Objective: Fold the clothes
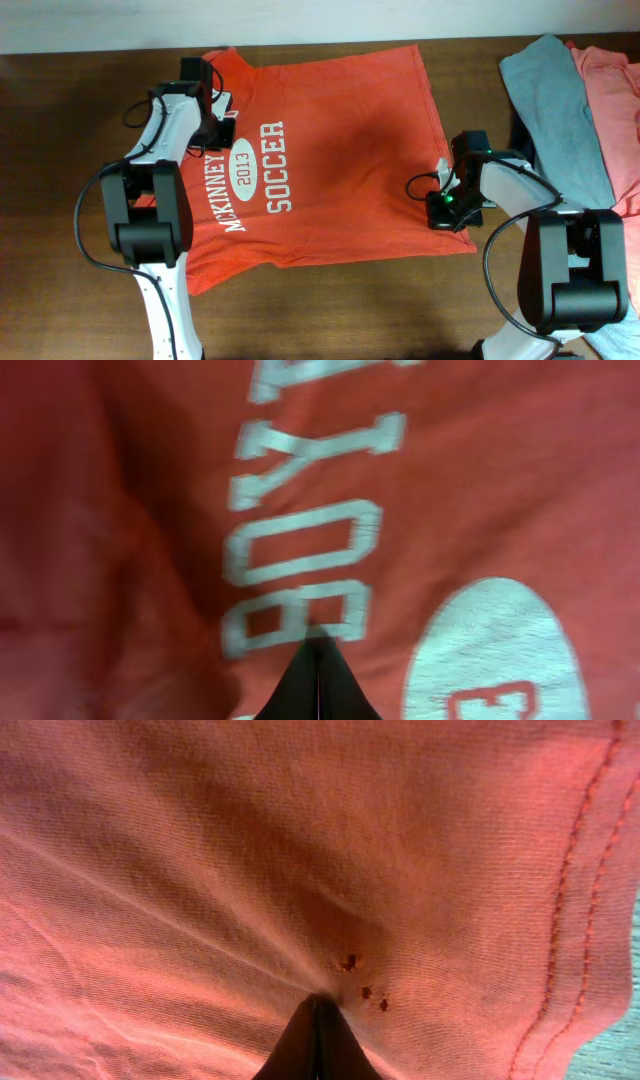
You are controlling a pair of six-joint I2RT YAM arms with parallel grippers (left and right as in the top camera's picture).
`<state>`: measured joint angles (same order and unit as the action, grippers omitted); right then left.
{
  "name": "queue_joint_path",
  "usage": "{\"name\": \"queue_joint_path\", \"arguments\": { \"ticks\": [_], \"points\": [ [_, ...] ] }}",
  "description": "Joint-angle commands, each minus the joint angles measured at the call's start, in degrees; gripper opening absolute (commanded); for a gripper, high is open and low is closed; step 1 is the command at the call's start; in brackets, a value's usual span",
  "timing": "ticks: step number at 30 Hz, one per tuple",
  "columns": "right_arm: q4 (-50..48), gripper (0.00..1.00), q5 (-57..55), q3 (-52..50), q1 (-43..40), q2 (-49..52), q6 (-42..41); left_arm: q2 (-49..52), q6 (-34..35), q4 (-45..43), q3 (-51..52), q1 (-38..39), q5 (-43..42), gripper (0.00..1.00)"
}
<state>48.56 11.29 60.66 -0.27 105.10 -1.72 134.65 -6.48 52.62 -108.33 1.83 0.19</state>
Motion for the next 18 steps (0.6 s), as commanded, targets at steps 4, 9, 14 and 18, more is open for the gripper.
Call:
{"name": "queue_joint_path", "arguments": {
  "ticks": [4, 9, 14, 18],
  "points": [
    [0.3, 0.04, -3.1, -1.5, 0.3, 0.4, -0.7, 0.5, -0.9, -0.5, -0.5, -0.9, 10.4, 0.04],
    [0.3, 0.04, -3.1, -1.5, 0.3, 0.4, -0.7, 0.5, -0.9, -0.8, -0.5, -2.9, 10.8, 0.04],
    [0.3, 0.04, -3.1, -1.5, 0.3, 0.4, -0.7, 0.5, -0.7, -1.4, -0.5, -6.0, 12.3, 0.04],
    [0.3, 0.04, -3.1, -1.5, 0.3, 0.4, -0.7, 0.5, -0.2, -2.4, -0.5, -9.0, 12.3, 0.08]
  ]
}}
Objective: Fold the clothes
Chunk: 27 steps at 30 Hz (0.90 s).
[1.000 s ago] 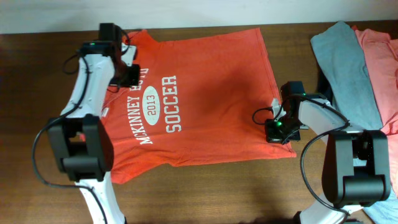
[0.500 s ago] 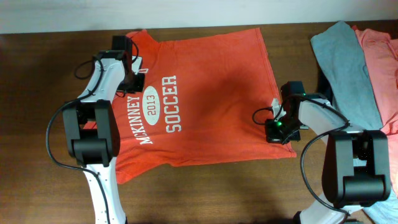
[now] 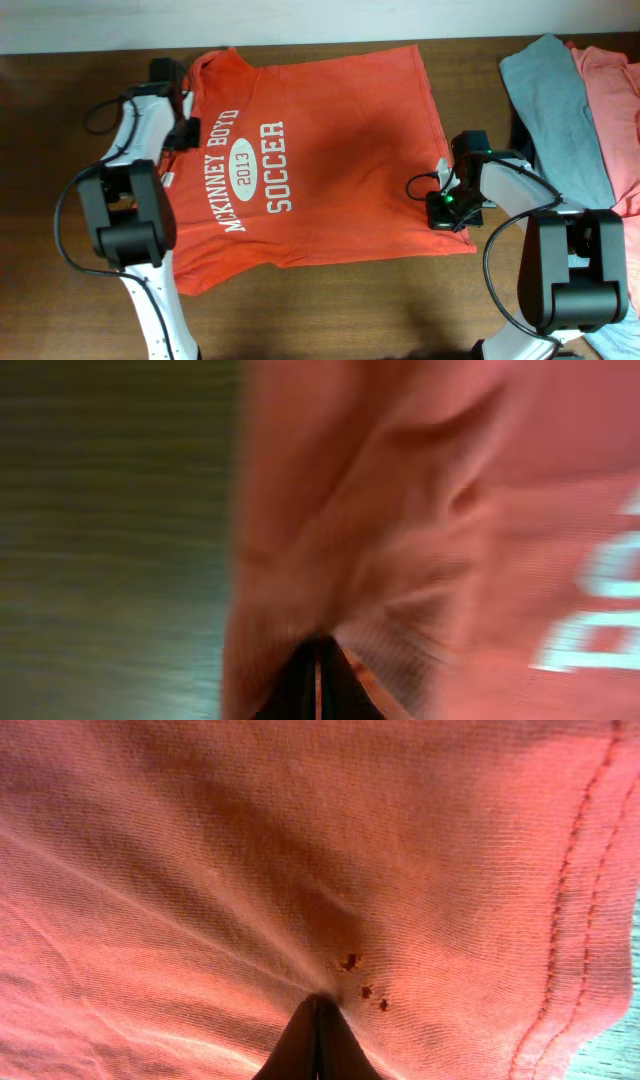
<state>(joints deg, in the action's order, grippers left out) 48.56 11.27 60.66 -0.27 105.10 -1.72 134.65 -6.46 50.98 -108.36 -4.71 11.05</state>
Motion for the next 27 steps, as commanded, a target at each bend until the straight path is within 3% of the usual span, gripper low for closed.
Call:
{"name": "queue_joint_path", "arguments": {
  "ticks": [1, 13, 21, 27],
  "points": [
    [0.3, 0.04, -3.1, -1.5, 0.3, 0.4, -0.7, 0.5, -0.2, -1.1, -0.5, -3.0, 1.4, 0.10],
    [0.5, 0.04, -3.1, -1.5, 0.3, 0.4, -0.6, 0.5, 7.4, -1.7, -1.9, -9.8, 1.3, 0.15],
    [0.5, 0.04, -3.1, -1.5, 0.3, 0.4, -0.6, -0.4, 8.6, 5.7, -2.2, -12.2, 1.2, 0.15],
    [0.5, 0.04, -3.1, -1.5, 0.3, 0.4, -0.7, -4.2, 8.3, 10.7, -2.3, -12.2, -6.8, 0.15]
  ]
}}
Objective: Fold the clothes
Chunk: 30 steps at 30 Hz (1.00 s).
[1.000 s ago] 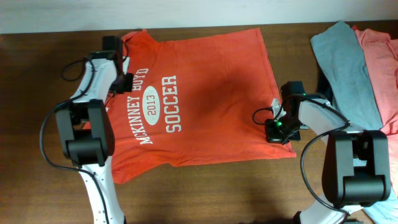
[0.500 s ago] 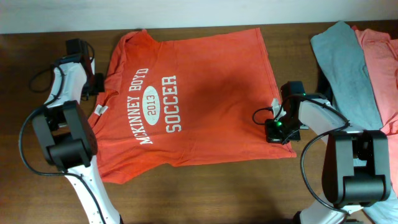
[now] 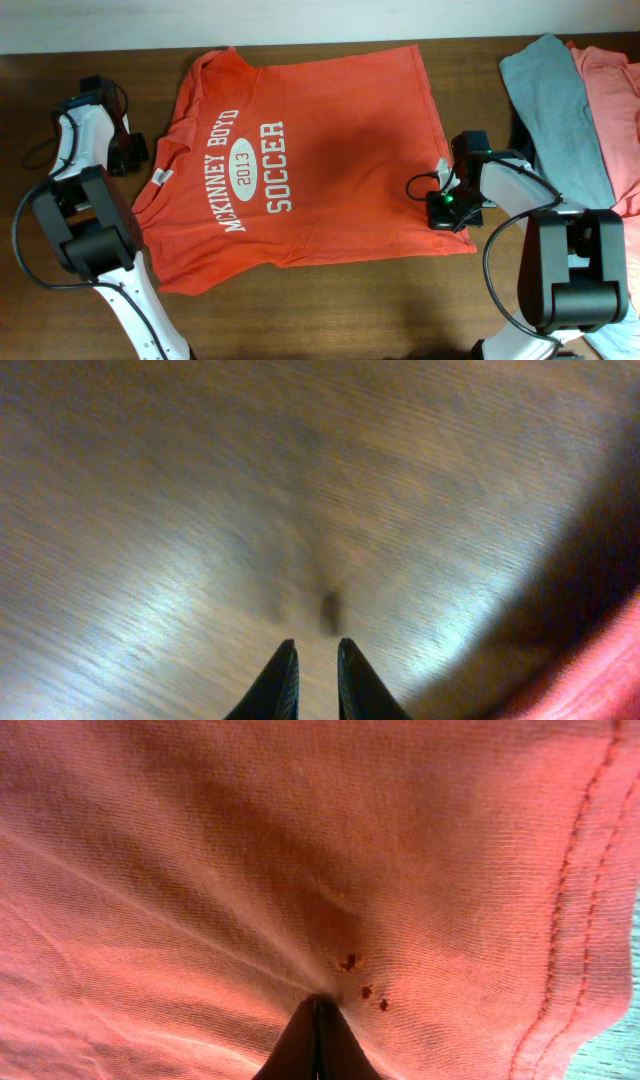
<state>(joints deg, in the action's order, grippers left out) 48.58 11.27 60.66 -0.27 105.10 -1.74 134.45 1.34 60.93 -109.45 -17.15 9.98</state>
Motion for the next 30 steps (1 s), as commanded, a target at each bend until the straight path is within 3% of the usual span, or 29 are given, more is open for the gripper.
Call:
{"name": "queue_joint_path", "arguments": {
  "ticks": [1, 19, 21, 25, 30],
  "points": [
    [0.5, 0.04, -3.1, -1.5, 0.3, 0.4, -0.6, -5.0, -0.5, 1.2, -1.2, 0.4, -8.5, 0.15],
    [0.4, 0.04, -3.1, -1.5, 0.3, 0.4, -0.6, -7.2, -2.6, 3.6, -1.1, 5.6, -12.4, 0.24],
    [0.4, 0.04, -3.1, -1.5, 0.3, 0.4, -0.6, -7.2, -2.6, 3.4, -1.1, 5.7, -12.6, 0.32],
    [0.4, 0.17, -3.1, -1.5, 0.3, 0.4, -0.6, -7.2, -2.6, 3.7, -1.0, 5.7, -15.4, 0.35],
    [0.5, 0.18, -3.1, -1.5, 0.3, 0.4, -0.6, -7.2, -2.2, 3.7, -1.0, 5.7, -15.8, 0.35]
  ]
}}
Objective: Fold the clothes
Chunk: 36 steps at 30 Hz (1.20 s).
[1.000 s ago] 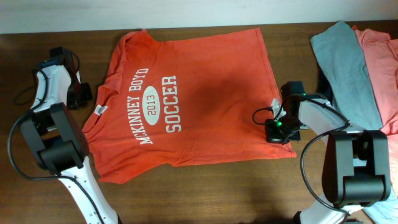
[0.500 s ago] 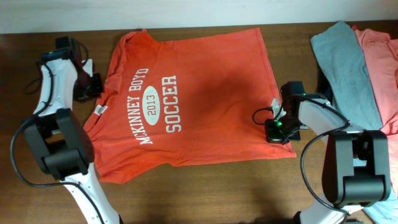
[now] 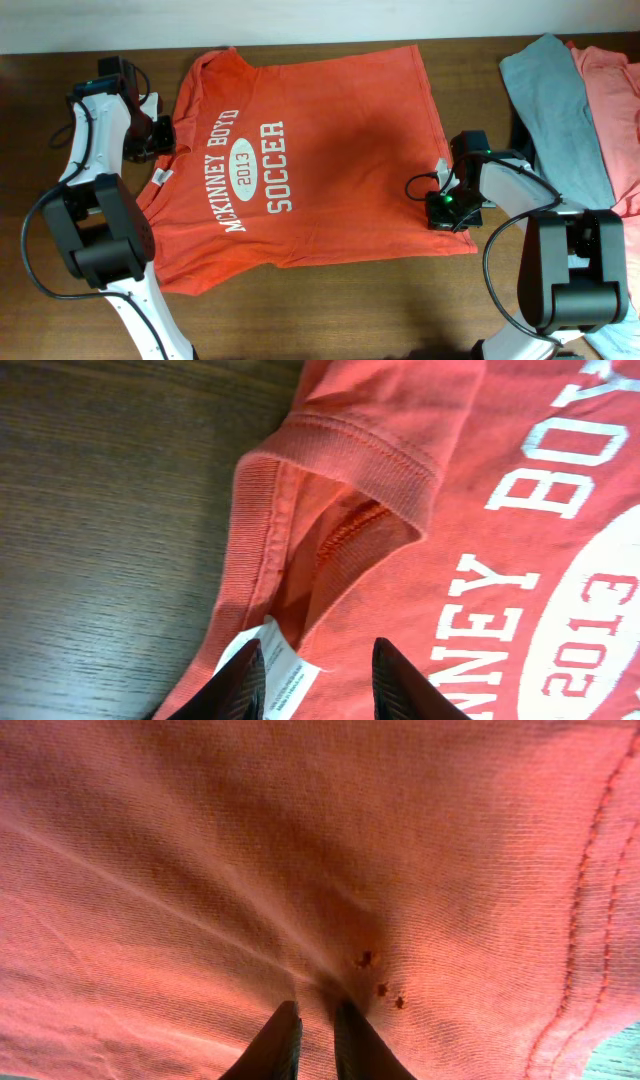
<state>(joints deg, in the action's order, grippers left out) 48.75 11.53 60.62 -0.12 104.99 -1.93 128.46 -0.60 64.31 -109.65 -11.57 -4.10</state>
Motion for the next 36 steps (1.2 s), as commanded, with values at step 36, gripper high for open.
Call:
{"name": "queue_joint_path", "arguments": {
  "ticks": [36],
  "points": [
    [0.5, 0.19, -3.4, -1.5, 0.1, 0.5, -0.4, 5.9, 1.5, -11.0, 0.2, 3.5, -1.5, 0.38]
  ]
}}
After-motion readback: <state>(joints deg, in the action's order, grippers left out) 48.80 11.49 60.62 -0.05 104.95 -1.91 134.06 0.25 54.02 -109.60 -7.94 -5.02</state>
